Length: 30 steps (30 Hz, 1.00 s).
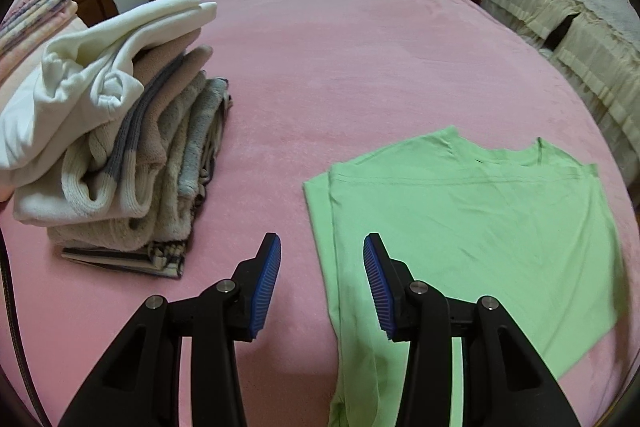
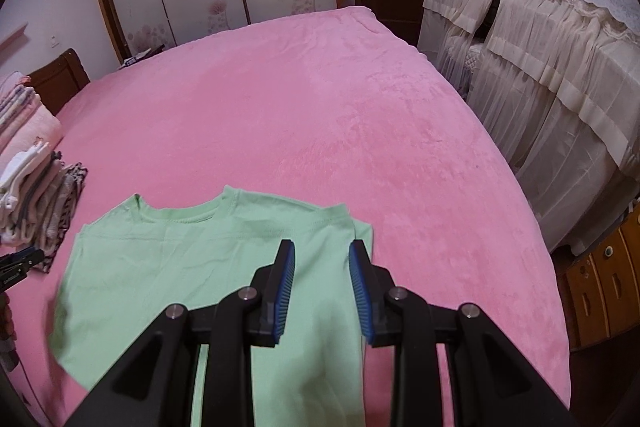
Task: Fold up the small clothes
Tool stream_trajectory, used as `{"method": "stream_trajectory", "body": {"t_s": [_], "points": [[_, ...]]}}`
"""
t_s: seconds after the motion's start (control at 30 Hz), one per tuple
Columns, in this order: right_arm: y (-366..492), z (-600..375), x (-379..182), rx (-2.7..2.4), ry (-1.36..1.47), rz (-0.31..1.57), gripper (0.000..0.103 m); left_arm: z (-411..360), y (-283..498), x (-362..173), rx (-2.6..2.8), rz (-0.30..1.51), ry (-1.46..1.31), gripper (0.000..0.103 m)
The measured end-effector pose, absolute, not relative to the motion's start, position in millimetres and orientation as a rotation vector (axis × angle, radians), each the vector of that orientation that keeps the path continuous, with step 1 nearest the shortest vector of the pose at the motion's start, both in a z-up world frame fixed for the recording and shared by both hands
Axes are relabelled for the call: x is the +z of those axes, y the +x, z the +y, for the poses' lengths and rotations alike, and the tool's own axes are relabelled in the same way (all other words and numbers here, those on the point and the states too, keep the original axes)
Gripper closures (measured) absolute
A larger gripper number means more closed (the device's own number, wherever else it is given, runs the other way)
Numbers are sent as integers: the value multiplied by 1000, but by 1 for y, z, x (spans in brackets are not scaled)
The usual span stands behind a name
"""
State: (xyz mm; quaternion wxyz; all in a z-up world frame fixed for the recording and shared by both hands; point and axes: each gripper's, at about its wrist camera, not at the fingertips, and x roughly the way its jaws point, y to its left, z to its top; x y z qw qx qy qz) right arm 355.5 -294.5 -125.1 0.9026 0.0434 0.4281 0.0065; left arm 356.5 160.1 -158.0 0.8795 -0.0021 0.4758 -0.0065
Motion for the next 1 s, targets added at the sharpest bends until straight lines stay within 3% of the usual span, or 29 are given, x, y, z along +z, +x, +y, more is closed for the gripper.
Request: {"method": "stream_trajectory", "body": {"t_s": [0.17, 0.23, 0.43, 1.0], "points": [[344, -294, -131, 68, 90, 886, 75, 167, 359, -171, -91, 1030, -24, 64], [343, -291, -138, 90, 83, 892, 75, 168, 363, -178, -116, 1044, -40, 72], [344, -284, -165, 116, 57, 920, 75, 168, 380, -202, -145, 1071, -103, 79], [359, -304, -205, 103, 119, 955, 75, 165, 436, -241, -111, 1111, -177, 81]]}}
